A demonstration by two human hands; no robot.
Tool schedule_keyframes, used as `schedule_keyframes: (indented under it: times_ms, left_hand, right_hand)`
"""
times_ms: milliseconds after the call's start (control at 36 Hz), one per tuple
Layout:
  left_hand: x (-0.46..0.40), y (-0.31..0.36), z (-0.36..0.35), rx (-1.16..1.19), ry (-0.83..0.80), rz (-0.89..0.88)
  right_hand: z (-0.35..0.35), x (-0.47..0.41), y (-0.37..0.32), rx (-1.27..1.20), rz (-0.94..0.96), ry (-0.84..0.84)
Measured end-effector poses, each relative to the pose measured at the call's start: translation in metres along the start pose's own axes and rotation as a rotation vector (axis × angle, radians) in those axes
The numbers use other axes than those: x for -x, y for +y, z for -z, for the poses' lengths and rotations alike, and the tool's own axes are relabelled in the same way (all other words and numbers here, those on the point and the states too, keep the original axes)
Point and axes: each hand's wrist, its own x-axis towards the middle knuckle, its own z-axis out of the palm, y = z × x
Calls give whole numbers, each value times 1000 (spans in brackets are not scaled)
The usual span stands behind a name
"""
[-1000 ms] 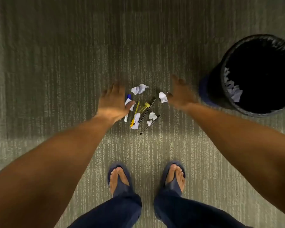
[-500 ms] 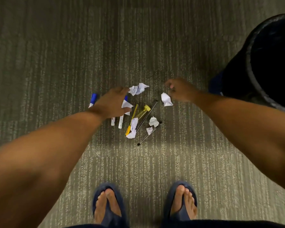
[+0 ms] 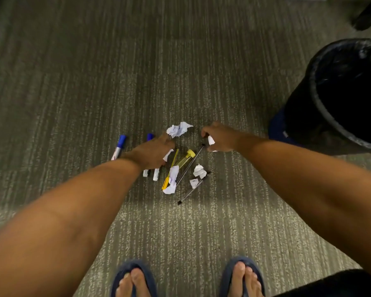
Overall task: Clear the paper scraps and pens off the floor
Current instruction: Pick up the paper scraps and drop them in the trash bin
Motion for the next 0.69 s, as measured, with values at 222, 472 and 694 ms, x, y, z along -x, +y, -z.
schedule_keyframes:
  times_ms: [222,472,694]
  left_hand:
    - [5,5,8,92,77,52]
    - [19,-2,17,136,27,-19]
    - [13,18,11,161,71,-102]
  right_hand:
    - [-5,10,0,-21,-4,39]
    - [8,27,-12,-154,30,-12]
    - [3,27,-12,31,110,-50]
